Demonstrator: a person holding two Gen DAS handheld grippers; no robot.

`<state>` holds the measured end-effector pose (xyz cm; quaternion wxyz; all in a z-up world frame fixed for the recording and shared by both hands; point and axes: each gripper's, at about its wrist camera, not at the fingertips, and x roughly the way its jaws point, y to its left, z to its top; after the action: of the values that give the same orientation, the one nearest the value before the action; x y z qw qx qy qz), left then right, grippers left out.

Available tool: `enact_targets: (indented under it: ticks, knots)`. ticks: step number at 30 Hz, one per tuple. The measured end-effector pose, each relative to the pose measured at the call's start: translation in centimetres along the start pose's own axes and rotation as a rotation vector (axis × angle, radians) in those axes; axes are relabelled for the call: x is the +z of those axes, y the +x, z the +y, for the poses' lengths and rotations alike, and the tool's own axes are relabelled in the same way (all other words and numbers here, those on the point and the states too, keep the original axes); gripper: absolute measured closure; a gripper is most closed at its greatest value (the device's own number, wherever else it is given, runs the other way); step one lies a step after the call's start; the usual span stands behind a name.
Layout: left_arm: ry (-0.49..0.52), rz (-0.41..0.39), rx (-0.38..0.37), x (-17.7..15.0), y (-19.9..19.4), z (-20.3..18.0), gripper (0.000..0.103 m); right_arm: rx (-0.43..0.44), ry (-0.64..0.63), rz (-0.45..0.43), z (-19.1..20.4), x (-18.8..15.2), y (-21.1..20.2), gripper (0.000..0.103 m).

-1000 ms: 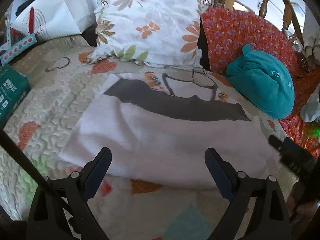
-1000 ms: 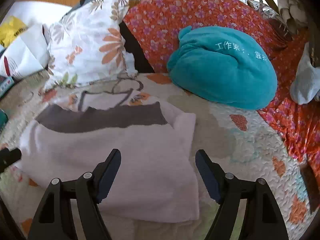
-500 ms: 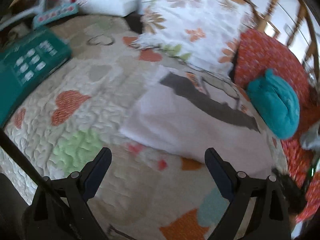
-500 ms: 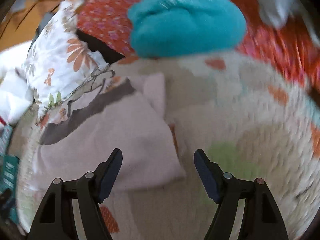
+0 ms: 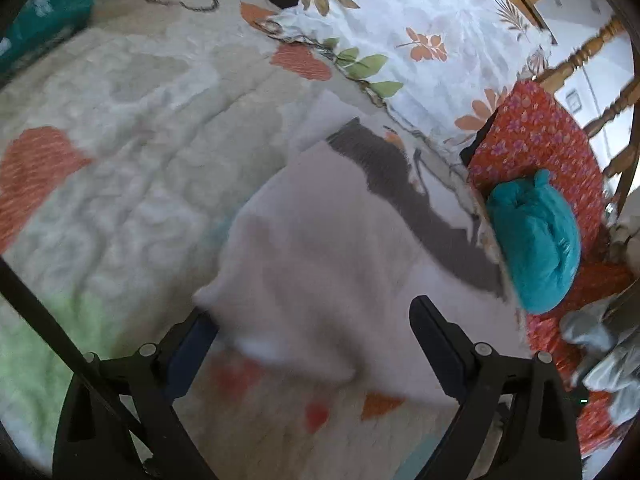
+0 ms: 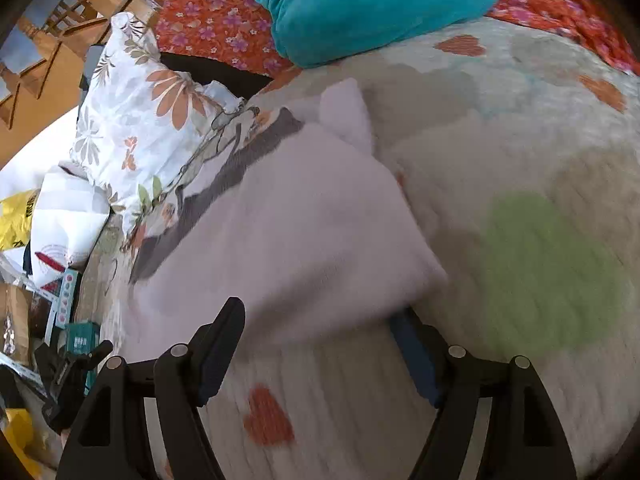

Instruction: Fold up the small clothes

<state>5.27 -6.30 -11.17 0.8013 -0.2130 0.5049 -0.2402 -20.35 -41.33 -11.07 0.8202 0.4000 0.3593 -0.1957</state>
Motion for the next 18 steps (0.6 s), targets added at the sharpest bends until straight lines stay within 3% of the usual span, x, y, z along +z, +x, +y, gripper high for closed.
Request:
enact_targets:
  ticks: [2, 3, 4, 5, 6, 11, 15, 18]
  knots:
    - [-0.024, -0.011, 0.006, 1.0, 1.1, -0.2, 0.01, -0.026, 0.001, -0.017, 0.5, 1.7, 1.9, 0.027]
    - [-0.031, -0.015, 0.025, 1.5, 1.6, -0.5, 0.017, -0.043, 0.007, -0.022, 0.6, 2.4, 2.6, 0.04]
    - [-0.032, -0.009, 0.057, 1.9, 2.0, -0.7, 0.044, -0.051, 0.027, -0.019, 0.3, 3.3, 3.3, 0.05]
    - [-0.023, 0.0, 0.102, 2.2, 2.3, -1.0, 0.064, -0.037, 0.044, -0.003, -0.1, 3.8, 3.7, 0.074]
    - [-0.011, 0.03, 0.125, 2.6, 2.6, -1.1, 0.092, 0.007, 0.087, 0.03, -0.6, 4.5, 4.2, 0.081]
    - [-0.047, 0.028, 0.102, 2.2, -0.4, -0.5, 0.093, 0.069, 0.079, 0.059, -0.8, 4.9, 2.2, 0.09]
    - [-0.038, 0.021, 0.078, 0.6, -3.3, -0.9, 0.093, 0.079, 0.042, 0.072, -0.5, 3.6, -0.2, 0.091]
    - [0.001, 0.031, 0.112, -1.0, -4.2, -1.1, 0.091, 0.083, 0.053, 0.097, -1.8, 1.5, -1.7, 0.09]
